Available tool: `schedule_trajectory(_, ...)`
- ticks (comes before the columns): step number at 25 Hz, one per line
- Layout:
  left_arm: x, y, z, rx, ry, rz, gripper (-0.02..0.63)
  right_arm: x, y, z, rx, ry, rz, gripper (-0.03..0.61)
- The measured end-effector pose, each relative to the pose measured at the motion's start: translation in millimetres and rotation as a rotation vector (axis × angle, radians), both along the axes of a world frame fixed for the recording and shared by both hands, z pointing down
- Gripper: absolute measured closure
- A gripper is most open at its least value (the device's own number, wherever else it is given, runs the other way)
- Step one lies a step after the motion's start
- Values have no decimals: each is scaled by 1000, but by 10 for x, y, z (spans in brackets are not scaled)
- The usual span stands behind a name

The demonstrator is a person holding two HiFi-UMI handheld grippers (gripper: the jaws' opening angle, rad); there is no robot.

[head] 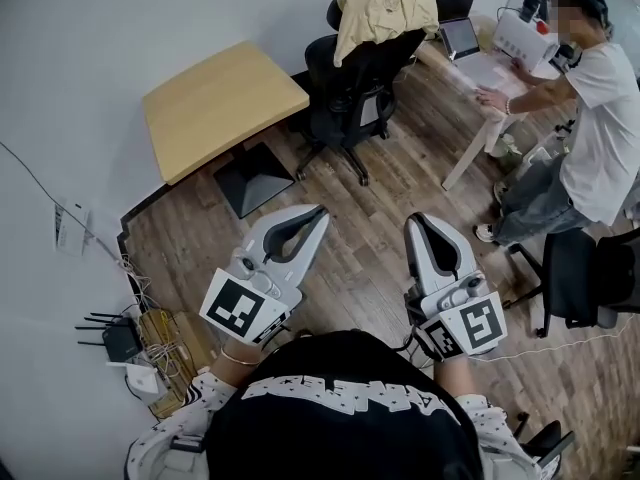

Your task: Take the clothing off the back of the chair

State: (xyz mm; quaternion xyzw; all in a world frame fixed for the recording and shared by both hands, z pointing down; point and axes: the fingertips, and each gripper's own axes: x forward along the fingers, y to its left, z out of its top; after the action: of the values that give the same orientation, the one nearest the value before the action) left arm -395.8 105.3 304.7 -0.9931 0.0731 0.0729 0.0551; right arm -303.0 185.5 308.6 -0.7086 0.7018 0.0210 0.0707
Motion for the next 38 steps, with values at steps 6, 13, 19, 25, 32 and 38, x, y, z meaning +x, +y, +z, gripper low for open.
schedule_trajectory(6, 317, 73, -42, -21, -8, -3, 614, 332, 90, -35, -6, -15, -2, 528)
schedule_trajectory(13, 459, 159, -40, -31, -19, -31, 612, 536, 178, -4, -6, -30, -22, 508)
schedule_trajectory(19, 482, 212, -73, 44, -57, -82, 612, 630, 226, 35, -1, -30, -53, 491)
schedule_trajectory(25, 531, 163, -95, 35, -51, -67, 612, 714, 184, -4, 20, -26, -42, 480)
schedule_trajectory(32, 928, -57, -19, 15, -23, -21, 612, 942, -10, -26, 8, 5, -21, 471)
schedule_trajectory(38, 1313, -274, -26, 5, -1, 2, 612, 1318, -180, 18, -20, 6, -7, 465)
